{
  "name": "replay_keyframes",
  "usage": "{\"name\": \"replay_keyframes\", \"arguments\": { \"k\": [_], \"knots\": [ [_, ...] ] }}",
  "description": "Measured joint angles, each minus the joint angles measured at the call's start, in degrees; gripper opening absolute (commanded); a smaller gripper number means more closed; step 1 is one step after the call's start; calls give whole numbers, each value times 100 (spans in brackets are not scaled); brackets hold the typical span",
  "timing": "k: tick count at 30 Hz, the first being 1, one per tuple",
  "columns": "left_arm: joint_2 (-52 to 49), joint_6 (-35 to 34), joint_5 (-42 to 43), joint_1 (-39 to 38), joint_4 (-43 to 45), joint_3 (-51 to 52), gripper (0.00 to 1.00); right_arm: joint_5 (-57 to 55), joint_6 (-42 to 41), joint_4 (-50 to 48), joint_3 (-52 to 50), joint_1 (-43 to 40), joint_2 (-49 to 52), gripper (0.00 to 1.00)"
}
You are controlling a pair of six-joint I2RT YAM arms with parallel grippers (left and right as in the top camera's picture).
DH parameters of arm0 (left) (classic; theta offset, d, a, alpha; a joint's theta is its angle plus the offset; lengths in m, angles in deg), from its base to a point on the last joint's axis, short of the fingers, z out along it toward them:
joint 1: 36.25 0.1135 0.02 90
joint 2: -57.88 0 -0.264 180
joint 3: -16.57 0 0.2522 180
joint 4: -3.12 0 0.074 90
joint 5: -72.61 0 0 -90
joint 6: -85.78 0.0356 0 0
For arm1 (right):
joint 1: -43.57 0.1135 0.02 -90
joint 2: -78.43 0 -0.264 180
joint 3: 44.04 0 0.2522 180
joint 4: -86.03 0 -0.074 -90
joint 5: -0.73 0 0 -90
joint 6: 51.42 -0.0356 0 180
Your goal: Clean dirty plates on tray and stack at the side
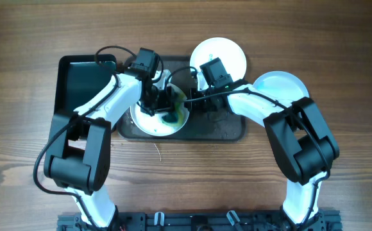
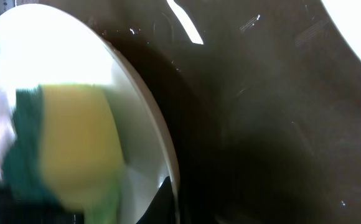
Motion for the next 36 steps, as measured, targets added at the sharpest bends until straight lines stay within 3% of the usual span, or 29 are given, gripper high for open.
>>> {"name": "replay_keyframes", "arguments": {
  "k": [6, 10, 15, 18, 26, 36],
  "knots": [
    [0, -1075, -1856, 149, -35, -55, 4, -59, -275, 199, 76, 13, 0, 4],
    [-63, -1248, -2295, 660, -1344, -717, 4, -271, -376, 466, 142, 68, -31, 4],
    [-96, -1008, -2450, 1163, -2767, -2457, 4, -914, -459, 1014, 138, 136, -275, 4],
    [-94, -708, -2190, 1193, -2964, -2909, 4, -1613, -413, 1574, 61, 136, -610, 4],
    [-96, -476, -1840, 1067, -3036, -2916, 4, -4138, -68, 2524, 28, 772, -2308, 4],
    [-96, -437, -1784, 828, -2999, -2916, 4, -8137, 254, 2983, 28, 2380, -2691, 4]
  ]
}}
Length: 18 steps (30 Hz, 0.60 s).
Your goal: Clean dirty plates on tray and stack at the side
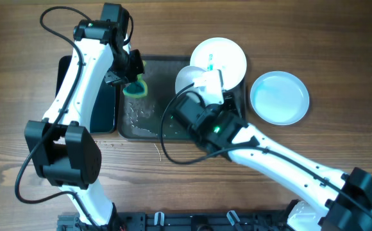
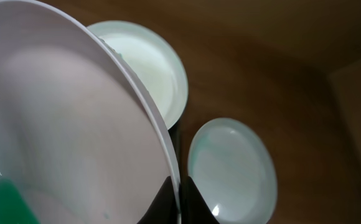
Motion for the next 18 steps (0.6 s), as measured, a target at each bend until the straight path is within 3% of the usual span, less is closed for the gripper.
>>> {"name": "replay_keyframes", "arguments": {
  "k": [7, 11, 15, 18],
  "knots": [
    [0, 0, 0, 0, 42, 0, 4, -2022, 306, -125, 0, 640, -2, 4],
    [0, 0, 2, 0, 42, 0, 4, -2660, 708, -748, -9, 776, -2, 4],
    [0, 0, 0, 0, 42, 0, 4, -2533, 1010, -1075, -15, 815, -7, 4],
    [0, 0, 0, 0, 42, 0, 4, -1648, 470, -881, -42, 732, -13, 4]
  ]
}}
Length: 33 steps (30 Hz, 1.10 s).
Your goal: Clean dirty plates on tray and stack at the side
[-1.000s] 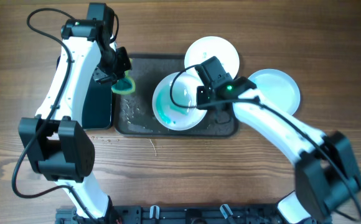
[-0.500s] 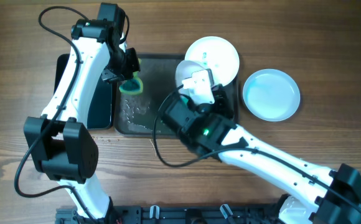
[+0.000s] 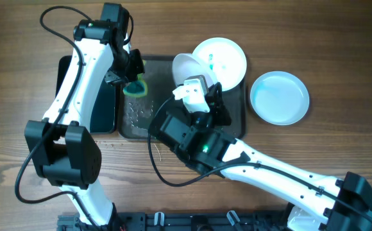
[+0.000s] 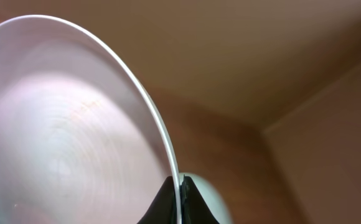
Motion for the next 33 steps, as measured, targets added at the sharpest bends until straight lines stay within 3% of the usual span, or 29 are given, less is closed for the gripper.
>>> {"name": "replay_keyframes", "arguments": {
  "k": [7, 11, 12, 14, 16, 20, 27, 33],
  "knots": [
    [0, 0, 2, 0, 0, 0, 4, 3067, -2553, 111, -140, -920, 212, 4],
    [0, 0, 0, 0, 0, 0, 4, 4266, -3252, -173, -232, -1228, 970, 4],
    [0, 0, 2, 0, 0, 0, 4, 4540, -3331, -299, -264, -1263, 1147, 6],
    [0, 0, 0, 0, 0, 0, 4, 4957, -3366, -496, -306, -1316, 1388, 22],
    [0, 0, 0, 0, 2, 0, 4, 5329, -3235, -704, -315, -1366, 1462, 34],
    [0, 0, 0, 0, 2, 0, 4, 6190, -2531, -1062, -313, -1606, 1462, 41],
    [0, 0, 0, 0, 0, 0, 4, 7984, -267, -1602, -313, -2793, 1473, 40],
    [0, 0, 0, 0, 0, 0, 4, 8446, 503, -1875, -313, -2789, 1862, 30]
  ]
}}
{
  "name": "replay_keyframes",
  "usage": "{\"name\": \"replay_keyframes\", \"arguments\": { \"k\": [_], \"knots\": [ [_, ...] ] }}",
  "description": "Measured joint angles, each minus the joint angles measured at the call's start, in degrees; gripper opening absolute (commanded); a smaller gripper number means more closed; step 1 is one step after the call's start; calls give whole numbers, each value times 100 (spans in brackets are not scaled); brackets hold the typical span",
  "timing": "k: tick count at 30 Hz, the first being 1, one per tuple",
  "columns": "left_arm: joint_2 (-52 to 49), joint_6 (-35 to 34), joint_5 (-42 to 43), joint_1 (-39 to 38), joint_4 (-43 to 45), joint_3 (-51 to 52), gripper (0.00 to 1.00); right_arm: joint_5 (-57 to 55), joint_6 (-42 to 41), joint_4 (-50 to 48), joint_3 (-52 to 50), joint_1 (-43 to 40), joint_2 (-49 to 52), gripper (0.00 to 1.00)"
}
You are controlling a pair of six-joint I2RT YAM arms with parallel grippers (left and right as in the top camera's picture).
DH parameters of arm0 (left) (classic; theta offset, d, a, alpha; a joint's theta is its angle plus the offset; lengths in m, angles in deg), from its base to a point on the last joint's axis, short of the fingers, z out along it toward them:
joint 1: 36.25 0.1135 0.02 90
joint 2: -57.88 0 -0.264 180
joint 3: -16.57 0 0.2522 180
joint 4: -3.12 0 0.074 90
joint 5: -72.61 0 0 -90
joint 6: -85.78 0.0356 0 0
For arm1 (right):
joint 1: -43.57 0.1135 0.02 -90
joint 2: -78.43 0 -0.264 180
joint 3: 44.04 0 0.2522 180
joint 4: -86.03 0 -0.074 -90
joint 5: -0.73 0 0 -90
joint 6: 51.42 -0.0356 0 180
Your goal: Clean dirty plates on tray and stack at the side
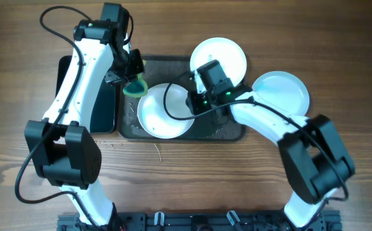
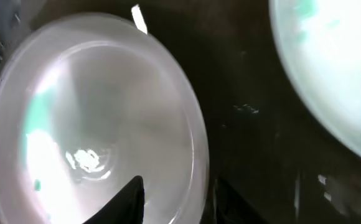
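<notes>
A white plate lies flat in the black tray, with faint green smears on it. My right gripper is open, its fingers standing either side of the plate's right rim. A second plate with green stains lies at the tray's far right corner. Right of the tray, a clean plate rests on the table. My left gripper hangs over the tray's far left corner, shut on a green and yellow sponge.
A second black tray lies against the left side of the first, under my left arm. Water drops speckle the tray floor. Wooden table surrounds everything.
The plate was held up on edge in my shut right gripper; now it lies flat in the tray and the gripper is open around its rim. The left arm and sponge have not moved.
First my left gripper pressed the sponge on the plate, which my right gripper held tilted in the tray. Then the left arm was back at the tray's far left, and the right held the plate raised. Now the plate lies in the tray, released.
</notes>
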Motion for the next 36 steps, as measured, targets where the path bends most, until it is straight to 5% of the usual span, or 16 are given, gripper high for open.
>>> {"name": "replay_keyframes", "arguments": {
  "k": [6, 20, 30, 36],
  "knots": [
    [0, 0, 2, 0, 2, 0, 4, 52, -162, -153, -2, 0, 238, 4],
    [0, -249, 153, -396, 848, 1515, 4, -291, -2924, 393, 61, 0, 269, 4],
    [39, -568, 179, -1067, 3292, 3008, 4, -387, -3182, 424, 63, 0, 269, 4],
    [138, 142, 1233, -1023, 2889, 3213, 4, -439, -3161, 448, 63, 0, 269, 4]
  ]
}}
